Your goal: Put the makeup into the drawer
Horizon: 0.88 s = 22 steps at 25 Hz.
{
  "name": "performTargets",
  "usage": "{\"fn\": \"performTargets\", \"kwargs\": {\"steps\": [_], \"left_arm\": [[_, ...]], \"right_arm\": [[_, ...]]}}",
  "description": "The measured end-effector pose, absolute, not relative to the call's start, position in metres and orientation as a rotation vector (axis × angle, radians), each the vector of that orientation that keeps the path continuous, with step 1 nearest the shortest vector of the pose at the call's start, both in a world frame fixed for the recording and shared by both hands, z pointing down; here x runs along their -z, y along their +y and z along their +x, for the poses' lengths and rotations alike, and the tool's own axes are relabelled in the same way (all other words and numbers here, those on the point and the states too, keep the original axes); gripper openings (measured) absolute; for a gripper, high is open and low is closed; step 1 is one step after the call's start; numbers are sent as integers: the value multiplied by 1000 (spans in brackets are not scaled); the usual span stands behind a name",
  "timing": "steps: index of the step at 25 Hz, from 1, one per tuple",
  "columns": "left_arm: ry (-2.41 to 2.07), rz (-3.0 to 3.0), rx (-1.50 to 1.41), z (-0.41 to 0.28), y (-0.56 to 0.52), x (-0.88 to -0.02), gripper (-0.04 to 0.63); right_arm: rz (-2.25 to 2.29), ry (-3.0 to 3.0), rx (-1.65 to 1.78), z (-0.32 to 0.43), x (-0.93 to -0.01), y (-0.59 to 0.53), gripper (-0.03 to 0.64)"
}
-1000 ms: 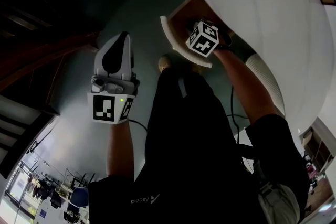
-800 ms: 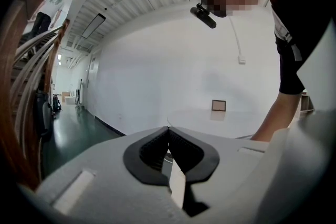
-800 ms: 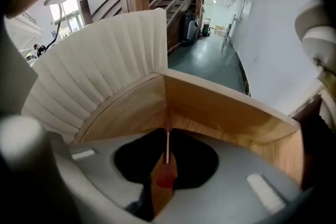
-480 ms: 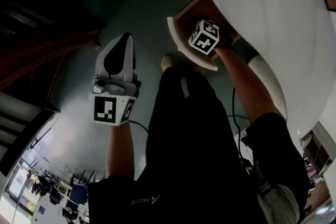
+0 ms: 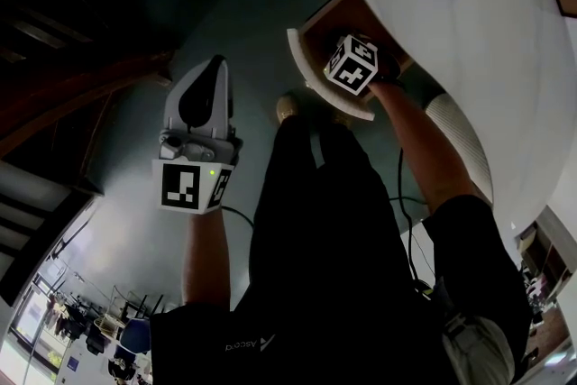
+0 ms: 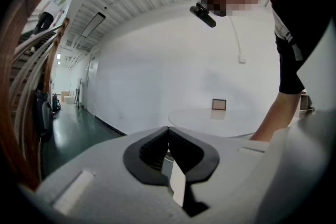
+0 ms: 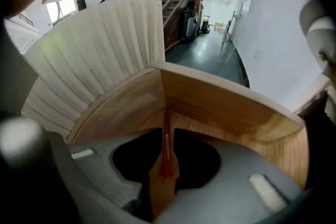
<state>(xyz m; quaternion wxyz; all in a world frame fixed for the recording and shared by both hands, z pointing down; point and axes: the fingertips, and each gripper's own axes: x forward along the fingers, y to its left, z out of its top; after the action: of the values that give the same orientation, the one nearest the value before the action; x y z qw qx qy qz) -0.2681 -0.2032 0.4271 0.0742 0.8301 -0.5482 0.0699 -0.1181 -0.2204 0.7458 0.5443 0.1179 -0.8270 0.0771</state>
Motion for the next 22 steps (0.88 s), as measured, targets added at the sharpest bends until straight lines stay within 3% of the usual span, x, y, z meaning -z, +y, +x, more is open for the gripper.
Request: {"fn": "performTargets", "kwargs": {"steps": [10, 22], "left_arm": [[-1601, 2553, -176, -252, -196, -411, 9], [-1506, 2661, -118, -204, -182, -377, 9]], "right_arm": [[467, -2115, -147, -130, -665, -218, 11], [659, -2382, -91, -128, -508, -201, 3]]}}
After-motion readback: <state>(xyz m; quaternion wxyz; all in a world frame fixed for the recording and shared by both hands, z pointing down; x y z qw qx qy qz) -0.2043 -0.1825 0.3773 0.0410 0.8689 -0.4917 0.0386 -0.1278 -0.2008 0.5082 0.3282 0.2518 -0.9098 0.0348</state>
